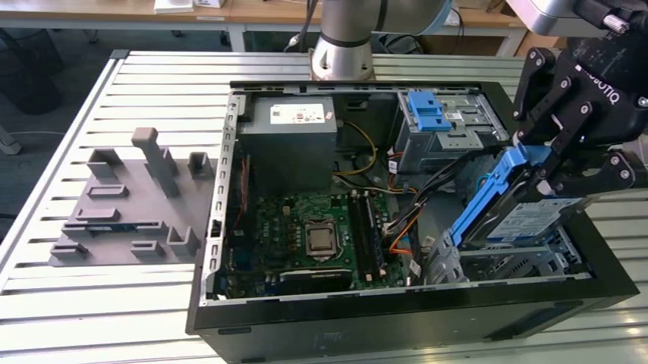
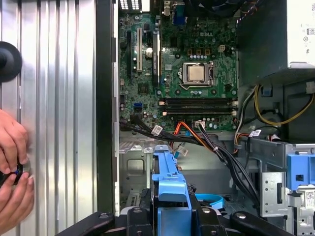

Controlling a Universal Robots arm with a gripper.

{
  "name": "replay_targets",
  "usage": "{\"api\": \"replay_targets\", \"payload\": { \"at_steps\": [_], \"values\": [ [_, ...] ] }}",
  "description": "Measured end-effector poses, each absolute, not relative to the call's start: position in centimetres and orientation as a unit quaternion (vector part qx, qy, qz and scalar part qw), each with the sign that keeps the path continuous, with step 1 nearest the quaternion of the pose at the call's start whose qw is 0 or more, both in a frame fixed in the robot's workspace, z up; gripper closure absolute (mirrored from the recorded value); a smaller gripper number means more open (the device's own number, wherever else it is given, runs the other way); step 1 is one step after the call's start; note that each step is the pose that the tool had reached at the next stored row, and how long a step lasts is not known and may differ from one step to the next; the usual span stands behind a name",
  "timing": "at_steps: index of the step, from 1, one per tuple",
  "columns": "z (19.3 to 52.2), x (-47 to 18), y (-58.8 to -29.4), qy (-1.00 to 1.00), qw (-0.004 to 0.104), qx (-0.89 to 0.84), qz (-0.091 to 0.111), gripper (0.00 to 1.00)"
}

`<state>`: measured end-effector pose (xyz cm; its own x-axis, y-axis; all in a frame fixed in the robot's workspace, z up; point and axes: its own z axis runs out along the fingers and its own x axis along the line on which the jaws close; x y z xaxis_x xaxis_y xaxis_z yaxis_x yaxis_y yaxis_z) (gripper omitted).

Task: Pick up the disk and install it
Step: 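Insert the disk into the insertion slot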

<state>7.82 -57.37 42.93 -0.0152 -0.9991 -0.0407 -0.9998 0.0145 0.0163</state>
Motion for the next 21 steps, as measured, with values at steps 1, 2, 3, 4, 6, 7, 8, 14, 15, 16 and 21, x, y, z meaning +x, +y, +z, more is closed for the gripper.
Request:
{"api": "replay_targets", "payload": {
  "at_steps": [1, 2, 3, 4, 6, 7, 8, 14, 15, 16, 21],
  "values": [
    [42.90, 7.82, -57.37, 0.712, 0.009, -0.702, 0.020, 0.64],
    [42.87, 7.83, -57.37, 0.712, 0.009, -0.702, 0.020, 0.64],
    [42.82, 7.83, -57.37, 0.712, 0.009, -0.702, 0.020, 0.64],
    [42.79, 7.83, -57.37, 0.712, 0.009, -0.702, 0.020, 0.64],
    [42.70, 7.84, -57.37, 0.712, 0.009, -0.702, 0.020, 0.64],
    [42.66, 7.84, -57.37, 0.712, 0.009, -0.702, 0.020, 0.64],
    [42.61, 7.84, -57.37, 0.712, 0.009, -0.702, 0.020, 0.64],
    [42.36, 7.85, -57.37, 0.712, 0.009, -0.702, 0.020, 0.64],
    [42.33, 7.86, -57.37, 0.712, 0.009, -0.702, 0.020, 0.64],
    [42.29, 7.86, -57.37, 0.712, 0.009, -0.702, 0.020, 0.64],
    [42.10, 7.87, -57.37, 0.712, 0.009, -0.702, 0.020, 0.64]
  ]
}}
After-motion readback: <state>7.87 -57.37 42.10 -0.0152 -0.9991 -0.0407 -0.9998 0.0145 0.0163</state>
